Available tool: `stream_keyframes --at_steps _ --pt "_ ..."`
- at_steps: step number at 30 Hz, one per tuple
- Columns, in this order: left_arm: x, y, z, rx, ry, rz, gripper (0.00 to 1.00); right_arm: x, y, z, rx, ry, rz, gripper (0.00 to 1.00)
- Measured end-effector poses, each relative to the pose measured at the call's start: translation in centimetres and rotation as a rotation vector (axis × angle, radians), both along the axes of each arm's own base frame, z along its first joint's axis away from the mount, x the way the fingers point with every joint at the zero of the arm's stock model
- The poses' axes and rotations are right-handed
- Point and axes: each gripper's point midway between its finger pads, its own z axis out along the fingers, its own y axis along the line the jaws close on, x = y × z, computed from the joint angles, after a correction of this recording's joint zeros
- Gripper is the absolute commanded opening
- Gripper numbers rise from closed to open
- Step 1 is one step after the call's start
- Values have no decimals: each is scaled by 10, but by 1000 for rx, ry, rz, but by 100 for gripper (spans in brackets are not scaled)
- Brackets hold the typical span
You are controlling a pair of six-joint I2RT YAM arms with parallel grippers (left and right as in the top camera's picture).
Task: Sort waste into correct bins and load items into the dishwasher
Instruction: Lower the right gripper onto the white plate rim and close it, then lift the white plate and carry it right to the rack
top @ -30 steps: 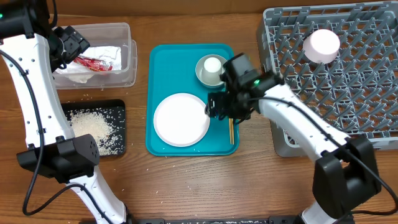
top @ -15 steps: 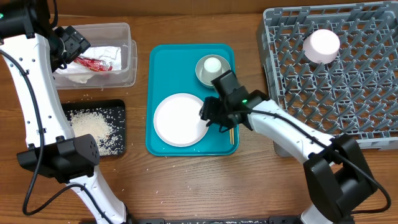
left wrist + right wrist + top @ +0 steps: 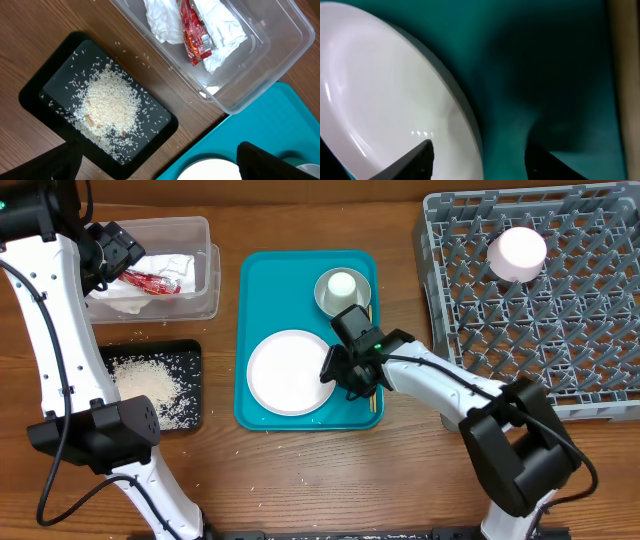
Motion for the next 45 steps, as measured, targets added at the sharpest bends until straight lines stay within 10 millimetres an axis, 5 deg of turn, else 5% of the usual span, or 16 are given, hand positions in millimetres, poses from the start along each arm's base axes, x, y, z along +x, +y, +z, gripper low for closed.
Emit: stream_keyframes --at_steps 9,19,25,30,34,38,43,45 --pt "0 0 0 0 0 0 100 -7 5 -8 24 58 -24 9" --pt "0 0 0 0 0 0 100 -7 -2 9 -14 116 -32 4" --pt "0 0 0 0 0 0 100 15 -20 53 -14 88 -24 4" --pt "0 0 0 0 0 0 100 44 -37 126 30 -55 16 4" --pt "0 0 0 0 0 0 100 66 -70 196 47 -221 15 4" --pt "0 0 0 0 0 0 100 94 -141 249 -48 -395 -123 4" --pt "0 -1 0 0 0 -2 100 111 -251 268 -310 -485 -372 4" --pt "0 -1 0 0 0 -2 100 113 -281 271 -419 -504 -441 4"
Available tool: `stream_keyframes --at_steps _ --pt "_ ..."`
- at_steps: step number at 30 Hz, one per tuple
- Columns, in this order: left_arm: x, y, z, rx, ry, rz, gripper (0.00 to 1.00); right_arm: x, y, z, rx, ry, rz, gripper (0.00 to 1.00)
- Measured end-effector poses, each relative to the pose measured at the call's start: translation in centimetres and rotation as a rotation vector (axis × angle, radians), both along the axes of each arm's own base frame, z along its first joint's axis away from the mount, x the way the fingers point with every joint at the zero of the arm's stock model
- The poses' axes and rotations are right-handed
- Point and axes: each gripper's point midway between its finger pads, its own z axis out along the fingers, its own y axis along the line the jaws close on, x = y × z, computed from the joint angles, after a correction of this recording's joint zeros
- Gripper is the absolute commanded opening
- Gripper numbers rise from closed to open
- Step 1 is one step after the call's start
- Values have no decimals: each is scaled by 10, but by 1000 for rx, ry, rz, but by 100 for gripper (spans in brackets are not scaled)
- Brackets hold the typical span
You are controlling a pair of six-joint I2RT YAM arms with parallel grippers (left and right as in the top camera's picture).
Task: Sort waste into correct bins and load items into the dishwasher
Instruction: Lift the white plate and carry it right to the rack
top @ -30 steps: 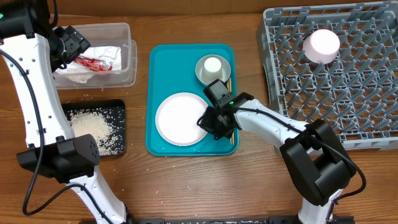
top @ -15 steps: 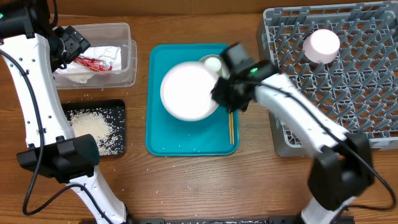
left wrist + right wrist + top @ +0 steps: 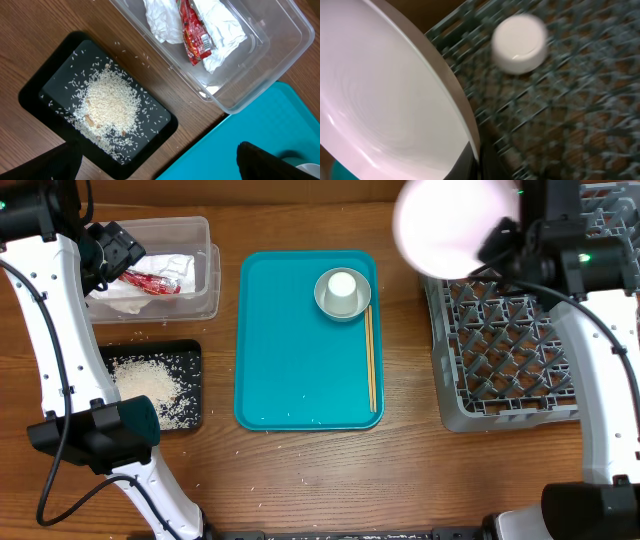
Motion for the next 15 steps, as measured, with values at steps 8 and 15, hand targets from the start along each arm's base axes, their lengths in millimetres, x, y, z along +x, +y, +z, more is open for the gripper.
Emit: stream_keyframes --at_steps 8,15 --pt "0 0 0 0 0 0 100 30 -57 26 -280 -170 -216 4" --pt "0 0 0 0 0 0 100 80 -72 -15 -473 -143 -217 4"
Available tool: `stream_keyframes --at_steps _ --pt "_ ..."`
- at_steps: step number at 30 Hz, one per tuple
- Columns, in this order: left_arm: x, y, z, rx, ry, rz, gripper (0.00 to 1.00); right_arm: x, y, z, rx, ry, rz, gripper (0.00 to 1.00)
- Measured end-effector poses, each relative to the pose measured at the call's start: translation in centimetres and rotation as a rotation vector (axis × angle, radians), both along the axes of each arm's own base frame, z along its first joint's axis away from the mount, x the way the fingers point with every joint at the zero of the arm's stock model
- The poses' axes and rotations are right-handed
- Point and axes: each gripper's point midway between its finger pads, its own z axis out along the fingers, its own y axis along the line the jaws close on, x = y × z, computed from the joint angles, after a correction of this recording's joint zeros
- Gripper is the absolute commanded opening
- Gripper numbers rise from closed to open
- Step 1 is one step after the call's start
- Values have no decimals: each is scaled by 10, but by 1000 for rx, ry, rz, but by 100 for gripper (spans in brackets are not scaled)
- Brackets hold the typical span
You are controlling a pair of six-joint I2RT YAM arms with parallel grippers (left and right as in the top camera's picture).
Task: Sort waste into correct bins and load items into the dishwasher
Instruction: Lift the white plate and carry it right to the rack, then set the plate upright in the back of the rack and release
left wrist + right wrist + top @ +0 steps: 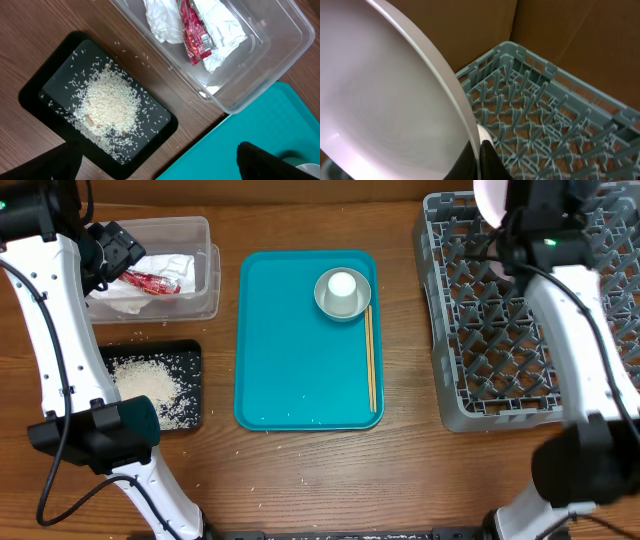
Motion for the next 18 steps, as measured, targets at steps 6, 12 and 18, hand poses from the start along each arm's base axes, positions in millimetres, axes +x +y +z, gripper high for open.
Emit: stream_keyframes --at_steps 6,12,18 --pt "0 0 0 0 0 0 100 24 -3 -47 -122 139 48 4" --pt "0 0 0 0 0 0 100 28 -5 -64 -181 217 67 4" --pt "0 0 0 0 0 0 100 27 -1 -72 -198 256 82 8"
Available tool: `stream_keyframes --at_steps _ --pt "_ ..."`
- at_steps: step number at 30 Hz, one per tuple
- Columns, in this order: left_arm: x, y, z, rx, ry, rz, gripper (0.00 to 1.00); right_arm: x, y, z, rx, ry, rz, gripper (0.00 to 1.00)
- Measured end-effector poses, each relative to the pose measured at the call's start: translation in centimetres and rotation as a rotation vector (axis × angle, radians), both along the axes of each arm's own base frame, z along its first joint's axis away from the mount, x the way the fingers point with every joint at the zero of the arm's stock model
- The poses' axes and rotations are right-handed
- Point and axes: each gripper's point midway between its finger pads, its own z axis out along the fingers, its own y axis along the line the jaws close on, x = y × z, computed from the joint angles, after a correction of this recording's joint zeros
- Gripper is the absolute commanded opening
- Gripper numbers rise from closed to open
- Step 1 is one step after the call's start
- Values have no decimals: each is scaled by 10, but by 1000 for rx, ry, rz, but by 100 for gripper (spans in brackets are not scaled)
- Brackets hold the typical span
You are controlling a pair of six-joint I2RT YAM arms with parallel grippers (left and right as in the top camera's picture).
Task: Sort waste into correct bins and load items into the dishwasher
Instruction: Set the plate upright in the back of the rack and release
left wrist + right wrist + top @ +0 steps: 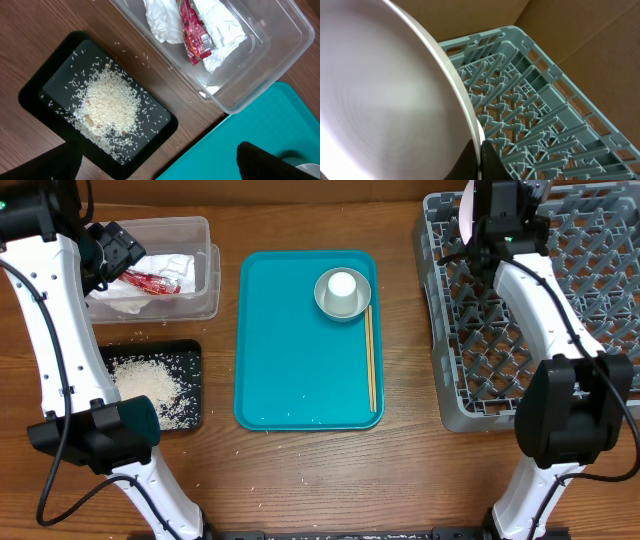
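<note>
My right gripper (497, 210) is shut on the rim of a white plate (466, 205), which it holds on edge over the back left corner of the grey dish rack (600, 380). The right wrist view is half filled by the plate (385, 100), its rim pinched between the black fingertips (487, 160), with the rack's prongs (535, 115) just beyond. On the teal tray (300, 380) stand a bowl with a white cup in it (342, 290) and wooden chopsticks (372, 360). My left gripper (110, 250) hangs open over the clear bin (200, 290).
The clear bin (260, 65) holds crumpled white paper and a red wrapper (195, 35). A black tray with spilled rice (105, 100) lies in front of it, left of the teal tray. Brown cardboard stands behind the rack.
The right gripper has shifted slightly left at the rack's back left corner, and the plate now stands more upright, seen edge-on from above. The left arm has not moved.
The right gripper's fingers stood either side of the plate's rim on the teal tray. Then the plate was off the tray, held high between tray and rack. Then it was at the rack's back left corner, and now stands on edge there.
</note>
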Motion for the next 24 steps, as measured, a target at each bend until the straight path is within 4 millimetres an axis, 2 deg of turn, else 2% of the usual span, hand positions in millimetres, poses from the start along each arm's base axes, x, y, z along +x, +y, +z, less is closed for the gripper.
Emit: stream_keyframes --at_steps 2,3,4,7,9,13,18,21,24 --pt "0 0 0 0 0 0 100 0 4 1 -9 1 3 17" --pt "0 0 0 0 0 0 100 0 6 1 -14 3 5 27" --pt "0 0 0 0 0 0 100 -1 9 2 -22 7 7 47" --pt "0 0 0 0 0 0 100 -2 18 4 -49 12 10 73" --pt "0 0 0 0 0 0 100 -4 27 6 -63 13 14 100" --pt "0 0 0 0 0 0 100 -10 53 19 -76 13 62 100" --pt "0 0 0 0 0 0 100 -32 98 66 12 -38 210 100" --pt "0 0 0 0 0 0 100 -51 143 92 181 -55 421 100" --pt "0 0 0 0 0 0 100 -65 198 105 390 -55 674 100"
